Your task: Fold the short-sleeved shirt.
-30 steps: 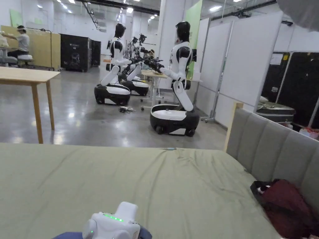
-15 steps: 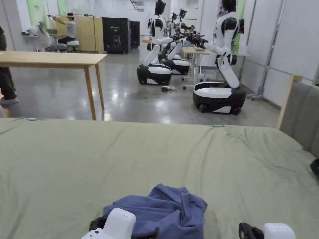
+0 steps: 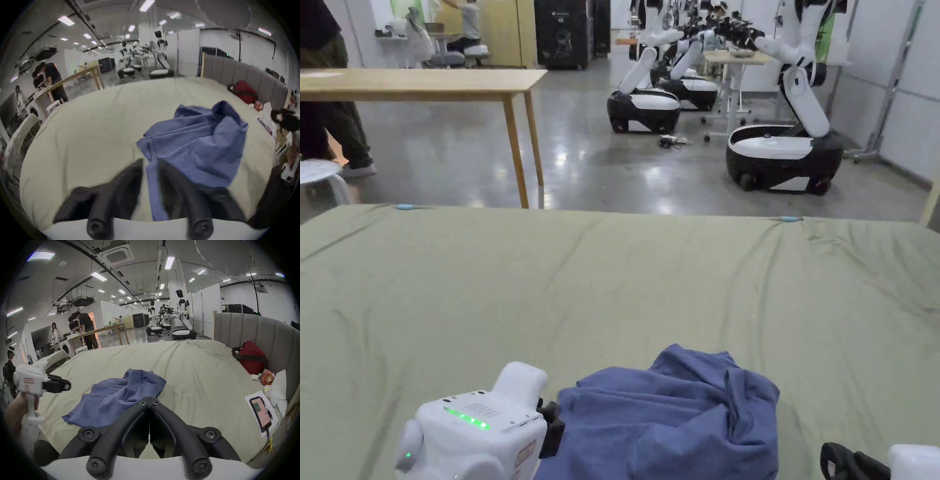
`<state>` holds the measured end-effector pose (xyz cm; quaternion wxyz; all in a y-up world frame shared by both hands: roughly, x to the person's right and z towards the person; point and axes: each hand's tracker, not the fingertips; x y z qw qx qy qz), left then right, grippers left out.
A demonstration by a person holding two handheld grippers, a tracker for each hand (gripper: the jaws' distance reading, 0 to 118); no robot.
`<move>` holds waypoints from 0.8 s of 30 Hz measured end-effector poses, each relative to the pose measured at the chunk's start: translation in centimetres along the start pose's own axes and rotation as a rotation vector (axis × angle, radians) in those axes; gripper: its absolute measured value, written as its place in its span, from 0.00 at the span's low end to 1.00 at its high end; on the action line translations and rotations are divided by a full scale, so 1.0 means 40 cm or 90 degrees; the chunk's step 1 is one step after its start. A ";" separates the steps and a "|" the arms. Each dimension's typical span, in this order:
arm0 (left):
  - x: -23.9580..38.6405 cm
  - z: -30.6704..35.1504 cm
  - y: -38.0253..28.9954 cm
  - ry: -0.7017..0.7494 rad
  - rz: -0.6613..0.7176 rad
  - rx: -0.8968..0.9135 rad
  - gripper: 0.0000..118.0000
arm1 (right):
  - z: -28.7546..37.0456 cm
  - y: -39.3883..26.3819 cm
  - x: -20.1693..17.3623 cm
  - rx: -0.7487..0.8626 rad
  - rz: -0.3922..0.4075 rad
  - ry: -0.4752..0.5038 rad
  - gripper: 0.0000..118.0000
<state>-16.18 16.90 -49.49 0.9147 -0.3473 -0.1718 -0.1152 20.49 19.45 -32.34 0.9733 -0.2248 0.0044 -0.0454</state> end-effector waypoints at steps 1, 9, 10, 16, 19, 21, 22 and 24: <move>-0.005 -0.057 0.019 0.014 -0.016 0.003 0.49 | -0.012 0.002 0.010 -0.001 0.001 -0.005 0.01; -0.047 -0.323 0.079 0.018 -0.035 -0.050 0.82 | -0.108 0.031 0.085 -0.028 0.005 -0.029 0.01; -0.046 -0.337 0.078 0.007 -0.039 -0.060 0.82 | -0.132 0.038 0.094 -0.035 0.007 -0.029 0.01; -0.018 -0.322 0.068 -0.093 -0.043 -0.062 0.00 | -0.344 0.136 0.145 -0.108 0.002 0.009 0.01; -0.002 -0.291 0.048 -0.062 -0.086 -0.061 0.00 | -0.510 0.201 0.178 -0.198 -0.045 0.059 0.21; -0.002 -0.253 0.036 -0.071 -0.057 -0.046 0.00 | -0.612 0.221 0.192 -0.244 -0.071 0.068 0.83; -0.026 -0.244 0.033 -0.069 -0.049 -0.038 0.00 | -0.662 0.228 0.194 -0.276 -0.070 0.073 0.95; -0.035 -0.216 0.028 -0.080 -0.016 -0.013 0.00 | -0.728 0.229 0.185 -0.306 -0.046 0.063 0.95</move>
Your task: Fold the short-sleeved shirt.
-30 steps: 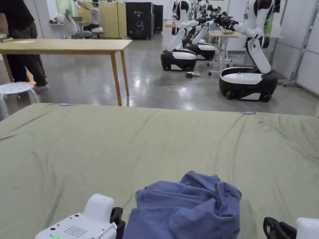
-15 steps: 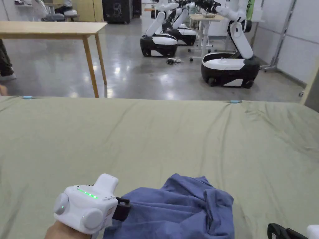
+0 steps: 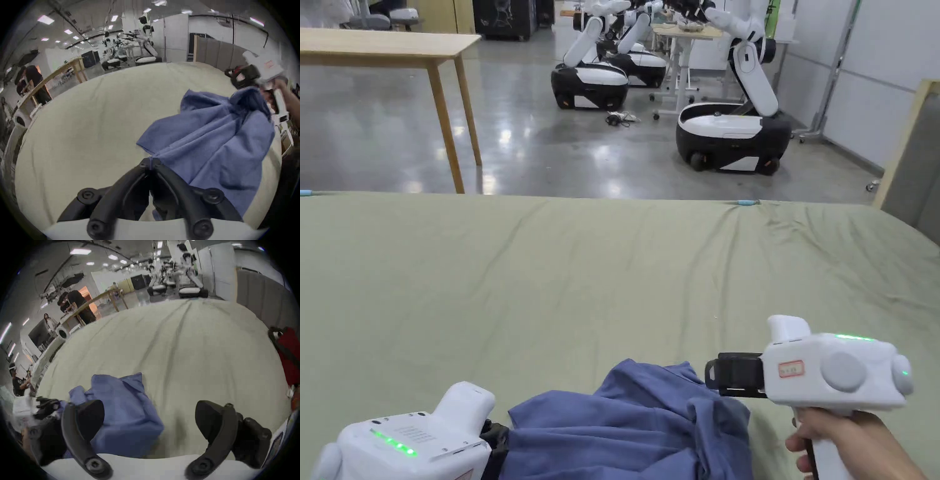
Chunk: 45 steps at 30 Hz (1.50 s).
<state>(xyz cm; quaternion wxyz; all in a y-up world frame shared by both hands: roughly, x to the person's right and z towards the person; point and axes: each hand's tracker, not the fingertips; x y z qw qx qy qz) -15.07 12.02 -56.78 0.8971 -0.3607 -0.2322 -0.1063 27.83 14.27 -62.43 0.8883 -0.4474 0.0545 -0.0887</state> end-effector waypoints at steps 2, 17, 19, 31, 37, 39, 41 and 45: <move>-0.010 0.023 0.004 -0.007 0.003 0.002 0.00 | -0.041 0.012 -0.006 -0.031 0.001 -0.021 0.92; -0.065 0.280 0.119 0.123 -0.021 0.107 0.00 | 0.353 0.065 -0.047 0.094 -0.042 0.022 0.07; -0.062 0.406 0.175 0.152 -0.014 0.149 0.00 | 0.463 0.099 -0.068 0.136 -0.025 0.035 0.07; -0.183 0.797 0.533 0.309 0.013 0.332 0.00 | 0.969 0.338 -0.166 0.389 -0.026 0.065 0.07; -0.288 0.890 0.744 0.331 0.048 0.421 0.00 | 1.102 0.475 -0.162 0.483 -0.011 0.056 0.07; -0.312 0.885 0.792 0.347 0.044 0.438 0.00 | 1.112 0.504 -0.169 0.493 -0.010 0.057 0.07; -0.319 0.875 0.819 0.361 0.040 0.447 0.00 | 1.090 0.529 -0.173 0.491 -0.007 0.051 0.07; -0.315 0.792 0.817 0.369 0.038 0.443 0.00 | 0.973 0.537 -0.158 0.458 -0.006 0.035 0.07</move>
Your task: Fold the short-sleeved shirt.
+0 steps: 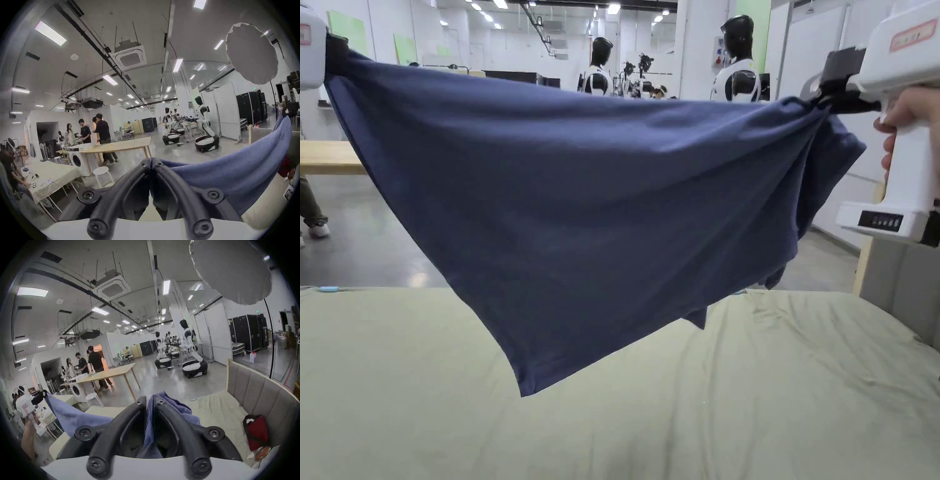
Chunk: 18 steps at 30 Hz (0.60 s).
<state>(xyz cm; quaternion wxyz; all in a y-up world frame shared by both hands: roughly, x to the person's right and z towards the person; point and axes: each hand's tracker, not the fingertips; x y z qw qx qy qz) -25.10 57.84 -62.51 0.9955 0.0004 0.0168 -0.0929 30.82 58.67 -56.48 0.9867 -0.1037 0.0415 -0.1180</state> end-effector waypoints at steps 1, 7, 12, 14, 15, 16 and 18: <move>0.008 -0.020 -0.028 -0.004 0.004 -0.010 0.00 | -0.024 -0.029 0.010 -0.009 -0.003 -0.004 0.07; 0.074 -0.128 -0.350 0.001 0.033 -0.074 0.00 | -0.220 -0.319 0.133 -0.097 -0.050 -0.048 0.07; 0.153 -0.124 -0.534 -0.016 0.056 -0.109 0.00 | -0.312 -0.546 0.221 -0.111 -0.088 -0.096 0.07; 0.172 -0.096 -0.557 -0.025 0.061 -0.124 0.00 | -0.319 -0.588 0.246 -0.130 -0.102 -0.087 0.07; 0.173 -0.081 -0.565 -0.027 0.063 -0.122 0.00 | -0.313 -0.601 0.256 -0.142 -0.106 -0.080 0.07; 0.171 -0.061 -0.569 -0.035 0.064 -0.122 0.00 | -0.305 -0.610 0.271 -0.140 -0.103 -0.083 0.07; 0.161 0.002 -0.553 -0.056 0.086 -0.109 0.00 | -0.261 -0.620 0.288 -0.137 -0.097 -0.073 0.07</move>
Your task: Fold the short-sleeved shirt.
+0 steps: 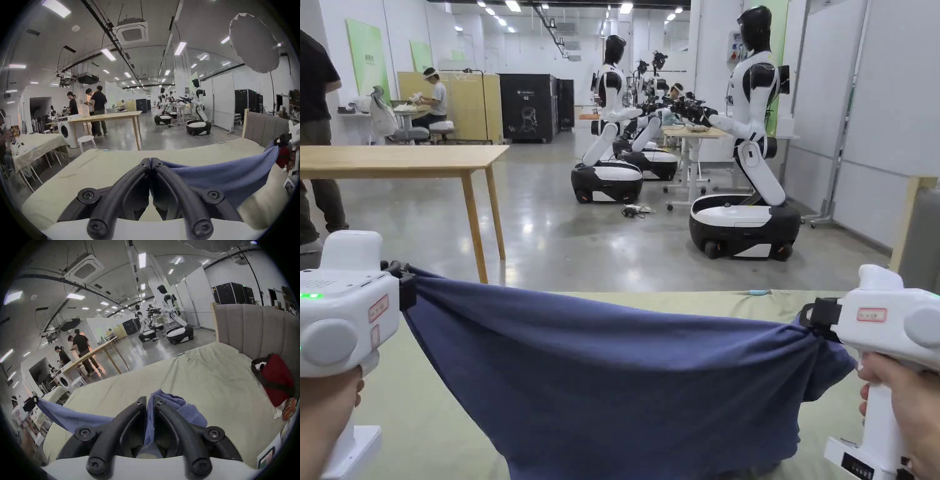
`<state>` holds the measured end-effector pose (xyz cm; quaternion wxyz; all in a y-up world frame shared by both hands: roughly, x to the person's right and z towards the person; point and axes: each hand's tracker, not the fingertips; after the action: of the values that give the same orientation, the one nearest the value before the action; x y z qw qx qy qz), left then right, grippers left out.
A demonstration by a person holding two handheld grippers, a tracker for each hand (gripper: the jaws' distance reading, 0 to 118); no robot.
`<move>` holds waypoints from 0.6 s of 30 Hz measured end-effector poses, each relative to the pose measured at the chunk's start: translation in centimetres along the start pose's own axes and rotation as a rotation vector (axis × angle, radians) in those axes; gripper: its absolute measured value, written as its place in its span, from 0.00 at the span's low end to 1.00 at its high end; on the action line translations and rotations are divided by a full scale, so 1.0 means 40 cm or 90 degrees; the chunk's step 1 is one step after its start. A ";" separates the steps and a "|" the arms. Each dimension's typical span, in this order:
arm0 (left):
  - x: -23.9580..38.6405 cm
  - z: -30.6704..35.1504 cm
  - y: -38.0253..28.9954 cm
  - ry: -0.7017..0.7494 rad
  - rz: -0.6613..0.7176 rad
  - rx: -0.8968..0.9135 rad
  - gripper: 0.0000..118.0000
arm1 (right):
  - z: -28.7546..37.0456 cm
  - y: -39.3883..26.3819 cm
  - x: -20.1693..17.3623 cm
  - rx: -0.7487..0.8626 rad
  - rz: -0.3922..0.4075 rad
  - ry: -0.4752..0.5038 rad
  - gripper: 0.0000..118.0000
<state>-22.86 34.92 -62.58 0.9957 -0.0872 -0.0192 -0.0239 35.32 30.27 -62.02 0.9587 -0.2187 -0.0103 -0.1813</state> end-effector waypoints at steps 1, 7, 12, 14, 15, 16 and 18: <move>-0.004 0.041 -0.008 -0.021 0.010 -0.002 0.00 | 0.027 -0.011 0.014 0.000 -0.001 0.007 0.07; -0.047 0.312 -0.143 -0.081 -0.004 -0.081 0.00 | 0.271 -0.197 0.092 -0.041 0.048 0.029 0.07; -0.054 0.516 -0.403 -0.105 -0.015 -0.260 0.00 | 0.397 -0.473 0.174 -0.150 0.115 0.009 0.07; -0.049 0.570 -0.529 -0.124 -0.008 -0.341 0.00 | 0.423 -0.585 0.186 -0.192 0.173 -0.031 0.07; -0.046 0.587 -0.586 -0.110 -0.022 -0.366 0.00 | 0.421 -0.624 0.197 -0.213 0.179 -0.028 0.07; -0.039 0.598 -0.623 -0.090 -0.041 -0.367 0.00 | 0.418 -0.650 0.204 -0.227 0.183 -0.023 0.07; -0.033 0.600 -0.655 -0.080 -0.040 -0.367 0.03 | 0.399 -0.683 0.231 -0.214 0.171 -0.031 0.14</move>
<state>-26.34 13.39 -34.48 0.9255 -0.3671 -0.0758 -0.0536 35.27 10.92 -35.33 0.9238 -0.3791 0.0264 -0.0462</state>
